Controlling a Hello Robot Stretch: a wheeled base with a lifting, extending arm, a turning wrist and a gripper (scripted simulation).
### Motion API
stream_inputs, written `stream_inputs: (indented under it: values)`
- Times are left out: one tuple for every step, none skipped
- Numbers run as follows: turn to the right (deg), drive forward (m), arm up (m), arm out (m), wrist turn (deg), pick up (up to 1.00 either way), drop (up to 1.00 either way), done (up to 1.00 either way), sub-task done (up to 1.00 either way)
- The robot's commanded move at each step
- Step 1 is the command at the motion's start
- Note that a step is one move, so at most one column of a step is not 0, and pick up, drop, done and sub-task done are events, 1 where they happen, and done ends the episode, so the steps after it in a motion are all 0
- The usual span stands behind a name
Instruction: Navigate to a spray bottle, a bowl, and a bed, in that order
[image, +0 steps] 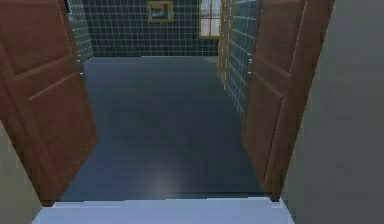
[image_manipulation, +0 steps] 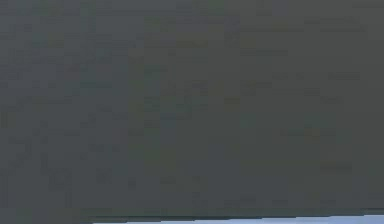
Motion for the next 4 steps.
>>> stream_inputs:
  values:
    - [0.0, 1.0, 0.0, 0.0, 0.0, 0.0, 0.0, 0.0, 0.0]
    - [0.0, 1.0, 0.0, 0.0, 0.0, 0.0, 0.0, 0.0, 0.0]
    - [0.0, 1.0, 0.0, 0.0, 0.0, 0.0, 0.0, 0.0, 0.0]
    - [0.0, 1.0, 0.0, 0.0, 0.0, 0.0, 0.0, 0.0, 0.0]
